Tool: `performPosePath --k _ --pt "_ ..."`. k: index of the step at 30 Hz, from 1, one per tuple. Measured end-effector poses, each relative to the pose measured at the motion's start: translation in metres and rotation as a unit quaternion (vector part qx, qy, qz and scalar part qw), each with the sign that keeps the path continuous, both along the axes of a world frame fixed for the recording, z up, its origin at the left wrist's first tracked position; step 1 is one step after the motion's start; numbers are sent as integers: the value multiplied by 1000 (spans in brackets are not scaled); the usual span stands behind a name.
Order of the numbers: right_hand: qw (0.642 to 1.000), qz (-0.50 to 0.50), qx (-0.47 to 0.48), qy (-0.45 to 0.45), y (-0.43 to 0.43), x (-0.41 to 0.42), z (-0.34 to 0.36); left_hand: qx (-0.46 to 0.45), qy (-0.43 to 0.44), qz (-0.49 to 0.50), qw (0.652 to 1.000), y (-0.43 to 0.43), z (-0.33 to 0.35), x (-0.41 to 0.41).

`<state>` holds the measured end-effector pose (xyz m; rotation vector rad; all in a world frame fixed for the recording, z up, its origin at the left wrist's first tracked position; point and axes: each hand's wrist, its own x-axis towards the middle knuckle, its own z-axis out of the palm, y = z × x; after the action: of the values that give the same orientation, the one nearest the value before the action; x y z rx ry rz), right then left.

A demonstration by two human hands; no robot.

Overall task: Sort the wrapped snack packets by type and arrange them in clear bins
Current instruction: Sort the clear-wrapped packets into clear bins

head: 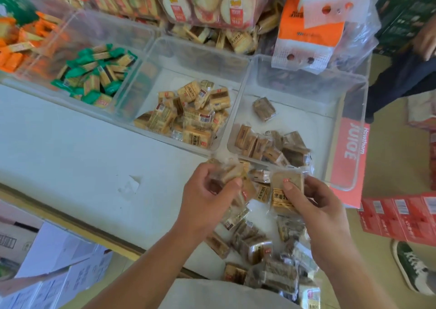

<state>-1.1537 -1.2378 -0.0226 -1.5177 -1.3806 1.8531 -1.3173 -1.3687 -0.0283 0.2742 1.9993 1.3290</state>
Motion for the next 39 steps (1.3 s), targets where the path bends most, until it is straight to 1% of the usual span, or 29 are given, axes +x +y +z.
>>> performPosePath --k 2,4,7,9,10,12,14,17,19,21,22,23,25,27,28,30,31,32,33,34,36,37,38,39 --pt "1000 -15 16 12 6 -7 8 47 -19 50 997 27 16 -14" --pt "999 -40 30 9 16 -15 11 43 -41 62 996 55 17 -29" --pt "997 -53 48 -31 40 -27 11 24 -71 26 997 80 4 -39" --pt "995 -31 65 -67 58 -38 12 14 -58 5 998 78 -2 -38" --pt "993 -15 79 -85 66 -44 13 9 -45 2 999 71 -4 -36" --pt "987 15 113 -110 81 -56 11 0 -30 27 999 51 -9 -34" --pt "983 36 132 -125 91 -65 7 2 -32 64 997 27 -19 -31" --pt "976 76 139 -147 90 -75 3 -29 -39 71 996 -13 -40 -26" --pt "962 110 193 -160 75 -70 8 -58 -54 83 993 -39 -56 -21" --pt "944 122 280 -127 50 -58 15 -89 -58 98 990 -63 -72 -15" --pt "938 123 307 -98 35 -49 15 -102 -51 99 989 -72 -78 -12" --pt "938 136 307 -80 21 -41 13 -112 -35 93 989 -78 -84 -10" --pt "944 182 269 -64 -3 -33 3 -134 5 66 989 -86 -92 -9" --pt "938 230 248 -80 -18 -33 -15 -145 51 42 987 -82 -95 -16" --pt "925 258 261 -94 -21 -36 -23 -137 86 28 986 -76 -96 -23" --pt "883 321 322 -118 -23 -50 -37 -123 147 -33 981 -60 -98 -41" --pt "861 349 346 -128 -21 -58 -45 -128 153 -83 976 -51 -97 -50" --pt "844 375 360 -136 -20 -65 -53 -137 141 -137 971 -41 -99 -56" --pt "831 396 362 -148 -20 -72 -59 -145 130 -193 962 -32 -101 -61" --pt "820 408 367 -162 -20 -78 -66 -151 140 -246 947 -25 -106 -64" --pt "797 408 401 -195 -22 -84 -76 -177 200 -344 900 -19 -118 -64" --pt "789 402 414 -211 -24 -86 -77 -201 224 -375 877 -21 -124 -63" --pt "790 397 413 -219 -28 -87 -79 -219 245 -384 863 -24 -129 -62" --pt "797 397 399 -218 -32 -87 -80 -226 264 -373 860 -30 -133 -62"
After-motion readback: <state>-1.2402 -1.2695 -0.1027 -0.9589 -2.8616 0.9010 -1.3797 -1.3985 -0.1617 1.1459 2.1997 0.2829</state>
